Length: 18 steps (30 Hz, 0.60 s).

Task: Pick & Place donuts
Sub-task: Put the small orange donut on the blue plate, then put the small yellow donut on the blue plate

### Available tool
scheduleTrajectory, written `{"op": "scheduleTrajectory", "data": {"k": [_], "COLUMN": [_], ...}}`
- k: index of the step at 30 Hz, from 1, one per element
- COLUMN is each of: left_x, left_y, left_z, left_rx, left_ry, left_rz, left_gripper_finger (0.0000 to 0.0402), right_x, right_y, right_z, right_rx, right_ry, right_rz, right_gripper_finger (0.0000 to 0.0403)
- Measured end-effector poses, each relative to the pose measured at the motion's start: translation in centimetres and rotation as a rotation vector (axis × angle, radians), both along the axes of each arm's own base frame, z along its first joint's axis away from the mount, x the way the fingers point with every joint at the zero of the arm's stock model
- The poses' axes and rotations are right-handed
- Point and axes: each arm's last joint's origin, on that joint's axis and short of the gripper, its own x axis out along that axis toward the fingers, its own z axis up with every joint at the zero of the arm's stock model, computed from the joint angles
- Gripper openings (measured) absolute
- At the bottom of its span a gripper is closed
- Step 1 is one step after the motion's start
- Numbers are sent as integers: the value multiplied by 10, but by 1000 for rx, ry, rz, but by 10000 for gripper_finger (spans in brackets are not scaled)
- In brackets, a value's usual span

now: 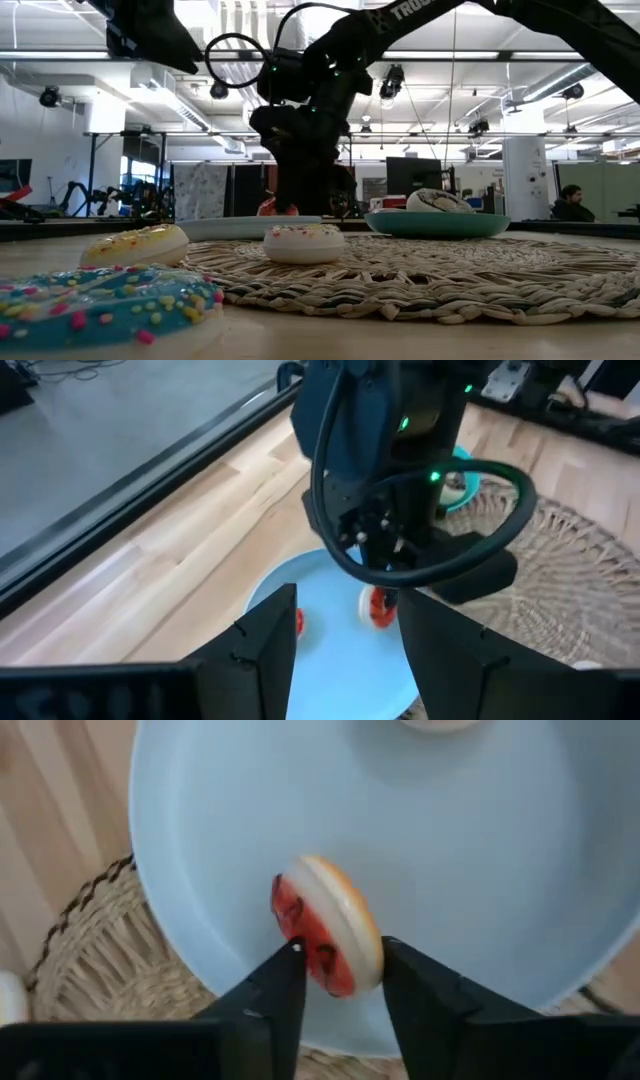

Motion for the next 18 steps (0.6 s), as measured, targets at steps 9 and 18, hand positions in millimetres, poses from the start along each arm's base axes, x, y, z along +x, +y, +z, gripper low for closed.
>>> {"op": "scheduleTrajectory", "data": {"k": [9,18], "left_x": [-6,-15], "left_y": [0,-21], "left_z": [-7,-24], "left_rx": [7,18], "left_ry": [81,193], "left_rz": [8,-153], "left_gripper_finger": [149,149], "right_x": [-3,-18], "right_y": [0,41], "right_z": [14,67], "right_rx": [-157,-382], "right_ry": [-16,-163], "right_rz": [101,581], "right_gripper_finger": [183,176]}}
